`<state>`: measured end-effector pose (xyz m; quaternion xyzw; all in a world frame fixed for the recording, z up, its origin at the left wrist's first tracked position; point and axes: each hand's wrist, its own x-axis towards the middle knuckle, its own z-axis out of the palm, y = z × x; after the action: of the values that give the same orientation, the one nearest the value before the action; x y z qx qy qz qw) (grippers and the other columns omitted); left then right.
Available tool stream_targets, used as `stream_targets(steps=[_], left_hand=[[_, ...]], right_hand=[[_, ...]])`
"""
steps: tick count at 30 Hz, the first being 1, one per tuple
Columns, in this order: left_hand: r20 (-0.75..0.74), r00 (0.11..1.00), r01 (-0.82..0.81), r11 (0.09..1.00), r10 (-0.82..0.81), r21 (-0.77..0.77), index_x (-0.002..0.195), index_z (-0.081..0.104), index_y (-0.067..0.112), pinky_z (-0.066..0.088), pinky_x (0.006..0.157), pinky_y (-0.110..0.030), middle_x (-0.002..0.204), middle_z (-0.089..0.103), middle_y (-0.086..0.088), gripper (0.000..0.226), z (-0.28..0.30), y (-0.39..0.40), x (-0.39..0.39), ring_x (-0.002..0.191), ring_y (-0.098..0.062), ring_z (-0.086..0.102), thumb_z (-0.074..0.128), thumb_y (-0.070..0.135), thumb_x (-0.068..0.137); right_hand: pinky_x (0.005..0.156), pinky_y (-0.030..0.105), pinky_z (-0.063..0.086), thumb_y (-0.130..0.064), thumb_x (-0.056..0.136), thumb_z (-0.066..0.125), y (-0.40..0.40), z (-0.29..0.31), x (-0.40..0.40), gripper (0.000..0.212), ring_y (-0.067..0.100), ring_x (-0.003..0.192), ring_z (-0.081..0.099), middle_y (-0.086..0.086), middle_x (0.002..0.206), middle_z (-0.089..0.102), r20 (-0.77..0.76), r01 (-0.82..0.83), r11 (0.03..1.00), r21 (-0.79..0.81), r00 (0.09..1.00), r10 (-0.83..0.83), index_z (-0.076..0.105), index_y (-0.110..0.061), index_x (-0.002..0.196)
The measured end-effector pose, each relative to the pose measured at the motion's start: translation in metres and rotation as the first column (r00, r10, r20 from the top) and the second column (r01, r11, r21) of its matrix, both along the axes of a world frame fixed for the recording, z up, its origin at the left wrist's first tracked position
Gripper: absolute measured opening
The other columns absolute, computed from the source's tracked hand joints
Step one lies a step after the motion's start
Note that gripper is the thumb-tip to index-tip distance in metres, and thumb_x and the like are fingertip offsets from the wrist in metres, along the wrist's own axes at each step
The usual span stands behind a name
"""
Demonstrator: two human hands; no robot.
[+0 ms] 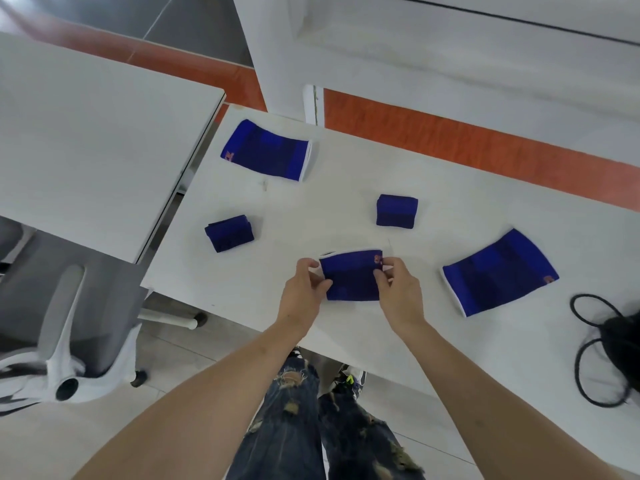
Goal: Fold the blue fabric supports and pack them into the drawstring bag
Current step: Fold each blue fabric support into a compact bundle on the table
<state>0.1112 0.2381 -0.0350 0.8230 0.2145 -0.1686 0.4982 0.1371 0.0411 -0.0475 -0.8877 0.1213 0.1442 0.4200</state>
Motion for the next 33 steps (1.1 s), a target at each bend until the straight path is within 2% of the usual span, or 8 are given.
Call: stream_targets(steps=[2, 4, 6, 9, 12, 16, 21, 33], left_hand=[[0.022, 0.998, 0.05, 0.995, -0.052, 0.081, 0.119, 0.043, 0.027, 0.055, 0.077, -0.035, 0.099, 0.066, 0.006, 0.028, -0.002, -0.002, 0.001, 0.091, -0.015, 0.063, 0.063, 0.022, 0.099], [0.165, 0.965, 0.144, 0.94, -0.203, 0.309, 0.118, 0.048, 0.023, 0.053, 0.082, -0.038, 0.107, 0.061, 0.003, 0.026, -0.005, -0.004, -0.001, 0.099, -0.018, 0.056, 0.063, 0.017, 0.097], [0.251, 0.861, 0.239, 0.787, -0.442, 0.568, 0.119, 0.057, 0.017, 0.051, 0.088, -0.04, 0.119, 0.056, -0.004, 0.03, -0.007, -0.006, -0.003, 0.107, -0.026, 0.052, 0.065, 0.009, 0.091], [0.233, 0.711, 0.324, 0.604, -0.663, 0.728, 0.134, 0.057, 0.016, 0.044, 0.106, -0.043, 0.144, 0.05, -0.01, 0.047, -0.015, -0.012, -0.003, 0.131, -0.031, 0.046, 0.064, 0.01, 0.088], [0.174, 0.68, 0.375, 0.542, -0.712, 0.752, 0.148, 0.045, 0.013, 0.027, 0.122, -0.05, 0.161, 0.035, -0.012, 0.051, -0.022, -0.016, -0.001, 0.15, -0.034, 0.029, 0.052, 0.019, 0.098], [0.085, 0.707, 0.432, 0.524, -0.702, 0.734, 0.158, 0.03, 0.013, 0.019, 0.125, -0.053, 0.169, 0.019, -0.012, 0.056, -0.028, -0.023, 0.005, 0.156, -0.034, 0.013, 0.042, 0.027, 0.105], [-0.026, 0.686, 0.505, 0.451, -0.727, 0.736, 0.163, 0.007, 0.017, 0.013, 0.126, -0.055, 0.172, -0.003, -0.009, 0.065, -0.045, -0.023, 0.005, 0.158, -0.033, -0.004, 0.027, 0.043, 0.108], [-0.126, 0.681, 0.565, 0.408, -0.722, 0.717, 0.161, -0.011, 0.021, 0.007, 0.125, -0.06, 0.169, -0.019, -0.009, 0.067, -0.046, -0.028, 0.01, 0.155, -0.033, -0.02, 0.016, 0.046, 0.106]], right_hand=[[0.079, 0.041, 0.06, -0.025, 0.105, 0.056, 0.001, -0.001, 0.0, 0.027, 0.018, 0.089, 0.068, -0.002, 0.101, 0.069, 0.027, 0.014, 1.0, 0.003, 1.0, -0.014, 0.052, -0.019, 0.131], [0.079, 0.042, 0.06, -0.022, 0.104, 0.058, 0.001, -0.002, -0.001, 0.03, 0.015, 0.085, 0.066, -0.003, 0.097, 0.067, 0.037, 0.031, 0.999, 0.015, 0.999, -0.032, 0.049, -0.02, 0.132], [0.08, 0.044, 0.06, -0.021, 0.102, 0.06, 0.0, -0.005, -0.001, 0.032, 0.014, 0.086, 0.065, -0.002, 0.102, 0.064, 0.054, 0.033, 0.999, 0.01, 0.998, -0.033, 0.048, -0.02, 0.132], [0.088, 0.045, 0.058, -0.017, 0.099, 0.064, -0.005, -0.008, -0.001, 0.037, 0.017, 0.101, 0.061, 0.002, 0.125, 0.055, 0.174, -0.042, 0.997, -0.063, 0.983, 0.052, 0.049, -0.018, 0.132], [0.113, 0.042, 0.043, -0.018, 0.098, 0.063, -0.015, -0.011, 0.0, 0.049, 0.023, 0.137, 0.042, 0.002, 0.153, 0.042, 0.247, -0.258, 0.92, -0.295, 0.909, 0.335, 0.046, -0.019, 0.144], [0.122, 0.044, 0.03, -0.036, 0.107, 0.046, -0.029, -0.02, 0.0, 0.062, 0.025, 0.158, 0.017, -0.001, 0.172, 0.017, 0.1, -0.476, 0.707, -0.524, 0.789, 0.606, 0.025, -0.018, 0.162], [0.129, 0.046, 0.003, -0.05, 0.108, 0.024, -0.036, -0.031, -0.005, 0.069, 0.021, 0.158, -0.017, -0.01, 0.171, -0.018, -0.086, -0.573, 0.635, -0.519, 0.774, 0.628, -0.005, -0.024, 0.165], [0.128, 0.049, -0.003, -0.049, 0.107, 0.022, -0.033, -0.035, -0.004, 0.07, 0.024, 0.157, -0.019, -0.006, 0.171, -0.02, -0.111, -0.59, 0.637, -0.497, 0.77, 0.628, -0.01, -0.023, 0.164]])
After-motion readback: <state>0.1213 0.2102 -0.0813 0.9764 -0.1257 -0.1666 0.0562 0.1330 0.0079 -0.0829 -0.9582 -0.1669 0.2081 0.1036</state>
